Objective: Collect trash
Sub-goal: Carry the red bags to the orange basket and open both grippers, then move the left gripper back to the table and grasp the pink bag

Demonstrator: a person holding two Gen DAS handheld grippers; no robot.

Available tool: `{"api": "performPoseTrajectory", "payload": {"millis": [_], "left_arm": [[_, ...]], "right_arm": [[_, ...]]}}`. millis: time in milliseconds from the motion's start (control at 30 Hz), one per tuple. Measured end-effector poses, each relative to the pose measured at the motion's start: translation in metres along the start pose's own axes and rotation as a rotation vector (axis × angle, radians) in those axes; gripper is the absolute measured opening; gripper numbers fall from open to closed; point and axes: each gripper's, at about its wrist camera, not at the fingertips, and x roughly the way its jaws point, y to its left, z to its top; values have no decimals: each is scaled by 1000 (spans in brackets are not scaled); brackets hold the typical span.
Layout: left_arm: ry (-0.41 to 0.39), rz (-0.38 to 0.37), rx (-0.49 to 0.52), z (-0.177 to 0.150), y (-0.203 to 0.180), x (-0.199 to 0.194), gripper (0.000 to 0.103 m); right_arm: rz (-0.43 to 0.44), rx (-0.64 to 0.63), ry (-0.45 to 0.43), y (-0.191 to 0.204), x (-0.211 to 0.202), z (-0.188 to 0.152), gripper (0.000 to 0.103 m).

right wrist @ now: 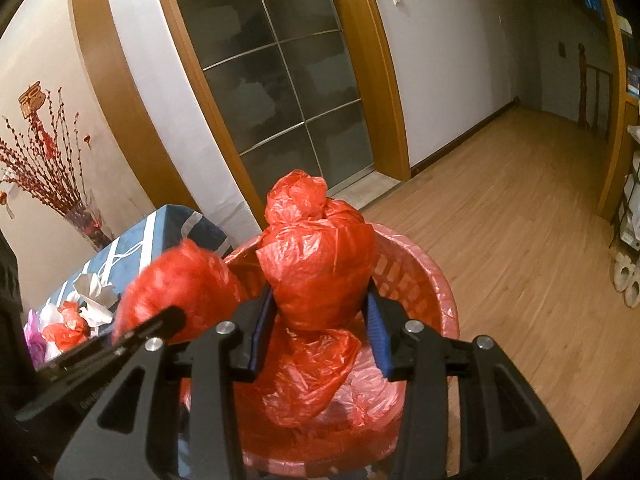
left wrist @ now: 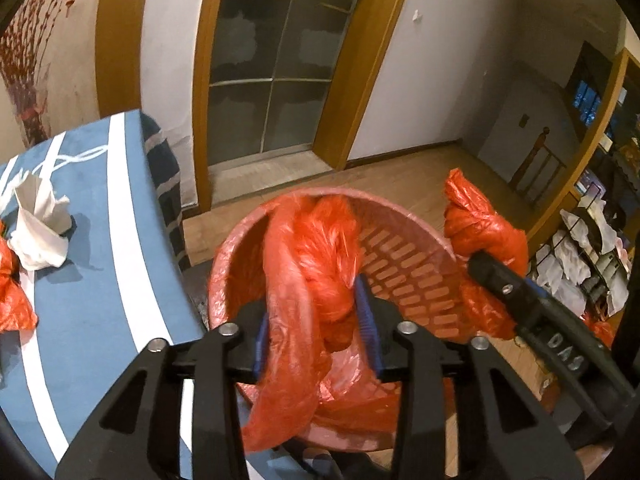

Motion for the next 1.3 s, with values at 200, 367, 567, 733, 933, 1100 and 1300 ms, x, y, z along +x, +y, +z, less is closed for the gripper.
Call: {"api": "performPoseTrajectory", "payload": {"millis": [200, 367, 567, 733, 933, 1100, 1300], "left_arm": [[15, 45, -27, -8, 11, -4, 56], [-7, 115, -11, -15, 16, -19, 67], [-49, 205, 43, -23, 32, -45, 74], [-74, 245, 48, -31, 46, -61, 75], [-113, 322, 5, -38, 83, -92, 78], [-163, 453, -63, -40, 133, -129, 82], [-207, 644, -210, -36, 212, -164, 82]], "right_arm": [[-15, -3, -3, -1, -2, -4, 62], [-39, -32, 1, 5, -4, -11, 68], [-55, -75, 4, 15, -12, -18, 70], [-46, -116, 6, 33, -22, -24, 70], [-19, -176, 16, 62, -30, -34, 70], [13, -231, 25, 94, -32, -46, 75], [67, -303, 49, 137, -26, -61, 75]]}}
